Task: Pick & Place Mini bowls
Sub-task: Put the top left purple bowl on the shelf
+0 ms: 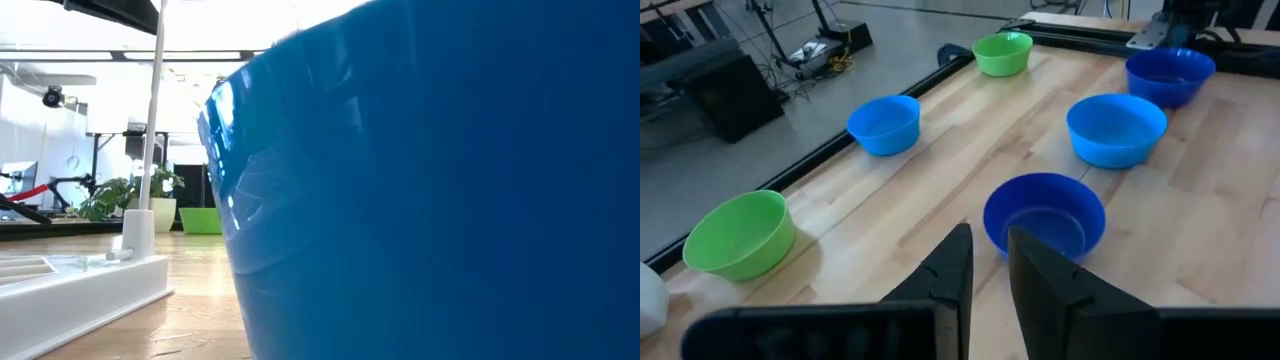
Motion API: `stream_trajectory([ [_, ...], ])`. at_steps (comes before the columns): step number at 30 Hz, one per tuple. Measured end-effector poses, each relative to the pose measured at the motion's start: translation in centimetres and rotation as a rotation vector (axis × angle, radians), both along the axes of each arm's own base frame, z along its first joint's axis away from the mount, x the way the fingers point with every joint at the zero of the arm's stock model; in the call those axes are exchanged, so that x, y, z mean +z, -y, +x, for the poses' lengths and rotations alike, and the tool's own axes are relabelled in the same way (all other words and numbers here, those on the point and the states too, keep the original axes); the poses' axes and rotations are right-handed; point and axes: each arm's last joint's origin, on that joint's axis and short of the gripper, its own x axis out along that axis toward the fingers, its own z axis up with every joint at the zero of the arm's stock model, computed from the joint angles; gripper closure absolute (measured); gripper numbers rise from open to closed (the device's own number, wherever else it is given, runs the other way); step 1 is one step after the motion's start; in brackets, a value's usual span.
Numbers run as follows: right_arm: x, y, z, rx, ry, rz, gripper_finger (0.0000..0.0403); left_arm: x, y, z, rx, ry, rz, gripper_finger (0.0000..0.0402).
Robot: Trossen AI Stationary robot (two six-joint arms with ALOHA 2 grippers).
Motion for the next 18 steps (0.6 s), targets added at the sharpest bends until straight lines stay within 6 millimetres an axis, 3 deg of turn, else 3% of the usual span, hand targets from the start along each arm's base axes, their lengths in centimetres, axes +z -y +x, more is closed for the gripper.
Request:
stream_trajectory([
  [7,-1.0,1.0,3.6,0.027,-0.182,0.072,0.0394,-0.2,0.0,0.0,0.003,0.03,0.015,0.034],
  [18,-5.1,0.4,8.9,0.167,-0.414,0.162,0.0394,-0.3,0.2,0.1,0.002,0.046,0.001,0.034],
])
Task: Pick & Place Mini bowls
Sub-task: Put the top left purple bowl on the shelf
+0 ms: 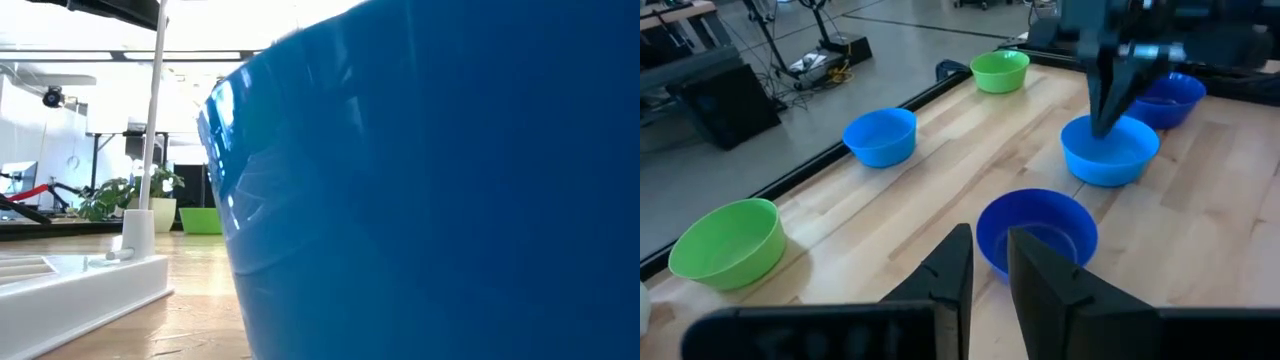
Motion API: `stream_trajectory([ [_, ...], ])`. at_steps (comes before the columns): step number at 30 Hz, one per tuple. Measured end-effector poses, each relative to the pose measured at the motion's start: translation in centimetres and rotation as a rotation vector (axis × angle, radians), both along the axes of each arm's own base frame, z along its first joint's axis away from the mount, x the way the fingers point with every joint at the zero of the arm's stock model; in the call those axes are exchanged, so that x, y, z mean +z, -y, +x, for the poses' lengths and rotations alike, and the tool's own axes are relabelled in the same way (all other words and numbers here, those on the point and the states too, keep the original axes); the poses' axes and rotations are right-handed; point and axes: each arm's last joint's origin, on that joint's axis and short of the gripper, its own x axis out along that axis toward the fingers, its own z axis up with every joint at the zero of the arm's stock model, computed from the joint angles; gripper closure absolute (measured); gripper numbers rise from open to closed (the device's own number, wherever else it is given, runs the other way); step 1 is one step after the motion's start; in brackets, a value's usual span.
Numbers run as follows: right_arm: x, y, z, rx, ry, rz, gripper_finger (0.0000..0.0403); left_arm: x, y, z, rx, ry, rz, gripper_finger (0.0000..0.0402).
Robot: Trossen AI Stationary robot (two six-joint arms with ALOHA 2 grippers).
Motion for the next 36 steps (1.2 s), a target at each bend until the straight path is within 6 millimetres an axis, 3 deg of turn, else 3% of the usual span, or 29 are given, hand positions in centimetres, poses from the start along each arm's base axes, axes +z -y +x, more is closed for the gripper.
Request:
stream_trajectory([
  [15,-5.2,0.3,2.7,0.002,-0.152,0.005,0.0394,-0.3,0.0,-0.1,-0.001,-0.006,0.007,0.034],
  [36,-6.3,0.8,4.0,-0.009,-0.092,0.007,0.0394,-0.3,0.0,0.0,-0.001,-0.002,0.002,0.034],
])
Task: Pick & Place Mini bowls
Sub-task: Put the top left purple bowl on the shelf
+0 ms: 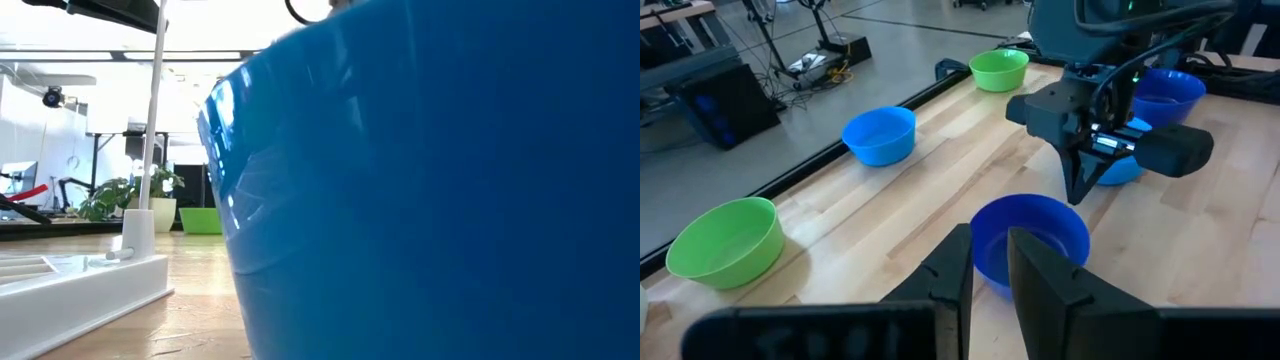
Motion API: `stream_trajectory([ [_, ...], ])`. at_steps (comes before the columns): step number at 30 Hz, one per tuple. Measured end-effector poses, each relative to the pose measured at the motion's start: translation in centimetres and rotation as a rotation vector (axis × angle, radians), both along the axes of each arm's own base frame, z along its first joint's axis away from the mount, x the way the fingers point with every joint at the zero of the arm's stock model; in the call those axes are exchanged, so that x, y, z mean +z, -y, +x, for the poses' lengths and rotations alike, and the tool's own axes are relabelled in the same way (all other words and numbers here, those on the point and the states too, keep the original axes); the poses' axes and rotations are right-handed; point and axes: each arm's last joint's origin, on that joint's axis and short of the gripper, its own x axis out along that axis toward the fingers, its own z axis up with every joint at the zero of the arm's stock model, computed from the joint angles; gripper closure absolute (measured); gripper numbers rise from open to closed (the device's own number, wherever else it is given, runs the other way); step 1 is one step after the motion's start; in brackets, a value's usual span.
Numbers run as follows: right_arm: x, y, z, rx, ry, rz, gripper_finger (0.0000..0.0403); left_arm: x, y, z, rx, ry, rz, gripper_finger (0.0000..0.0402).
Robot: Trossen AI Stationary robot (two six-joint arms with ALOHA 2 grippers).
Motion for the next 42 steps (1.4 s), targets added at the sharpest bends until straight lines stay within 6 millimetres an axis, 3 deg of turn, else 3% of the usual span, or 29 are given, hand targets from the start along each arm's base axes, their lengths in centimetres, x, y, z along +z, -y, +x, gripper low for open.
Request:
stream_trajectory([
  [12,-1.2,-0.1,3.0,0.056,0.104,-0.021,0.0394,0.0,0.0,0.0,0.0,0.002,-0.004,0.034],
  [21,-1.0,-0.2,4.9,0.101,0.144,-0.043,0.0394,0.0,0.0,0.0,-0.001,0.0,-0.007,0.034],
  [31,1.6,-0.2,3.6,0.105,0.184,-0.082,0.0394,0.0,0.0,0.0,-0.001,-0.002,-0.013,0.034],
  [42,7.5,-1.6,-0.9,0.064,0.302,-0.233,0.0394,-0.5,-1.3,1.0,0.087,-0.079,-0.187,0.034],
])
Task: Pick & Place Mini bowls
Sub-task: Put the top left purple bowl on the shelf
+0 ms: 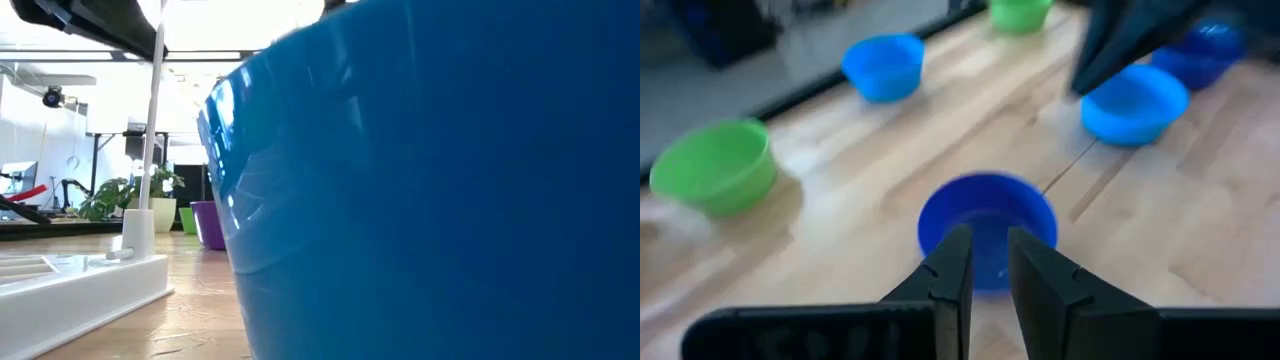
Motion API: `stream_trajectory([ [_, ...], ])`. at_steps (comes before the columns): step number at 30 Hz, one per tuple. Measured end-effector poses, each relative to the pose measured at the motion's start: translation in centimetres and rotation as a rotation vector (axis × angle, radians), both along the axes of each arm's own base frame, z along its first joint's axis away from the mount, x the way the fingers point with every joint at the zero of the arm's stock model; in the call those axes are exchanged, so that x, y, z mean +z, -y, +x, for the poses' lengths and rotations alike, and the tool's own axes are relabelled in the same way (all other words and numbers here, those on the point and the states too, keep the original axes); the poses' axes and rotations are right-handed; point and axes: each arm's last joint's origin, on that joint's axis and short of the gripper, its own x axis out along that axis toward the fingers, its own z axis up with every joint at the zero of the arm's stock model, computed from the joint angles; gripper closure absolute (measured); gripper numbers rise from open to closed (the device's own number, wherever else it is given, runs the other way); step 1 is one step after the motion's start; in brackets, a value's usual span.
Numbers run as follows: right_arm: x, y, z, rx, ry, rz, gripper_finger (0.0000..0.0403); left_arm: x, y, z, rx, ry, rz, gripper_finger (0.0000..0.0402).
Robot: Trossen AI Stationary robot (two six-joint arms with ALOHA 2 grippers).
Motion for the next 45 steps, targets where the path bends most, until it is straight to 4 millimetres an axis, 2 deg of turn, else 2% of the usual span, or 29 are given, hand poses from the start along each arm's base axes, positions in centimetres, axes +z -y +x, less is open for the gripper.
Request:
stream_trajectory([
  [5,1.6,-0.8,-1.7,0.011,0.065,-0.015,0.0394,-0.2,-1.8,1.1,0.092,-0.039,-0.07,0.034],
  [11,2.3,-1.3,-3.3,0.018,0.086,-0.025,0.0394,-0.5,-4.3,2.4,0.207,-0.101,-0.161,0.034],
  [15,2.3,-1.5,-3.8,0.026,0.098,-0.022,0.0394,-0.9,-5.9,2.9,0.264,-0.133,-0.184,0.034],
  [21,1.4,-1.4,-4.3,0.025,0.071,-0.026,0.0394,-1.6,-7.5,3.3,0.327,-0.143,-0.192,0.034],
  [32,0.7,-1.4,-4.5,0.007,0.056,-0.012,0.0394,-3.7,-8.0,4.1,0.26,-0.136,-0.236,0.034],
  [45,0.9,-1.4,-4.3,0.007,0.084,-0.007,0.0394,-4.9,-8.1,4.2,0.247,-0.123,-0.275,0.0336],
])
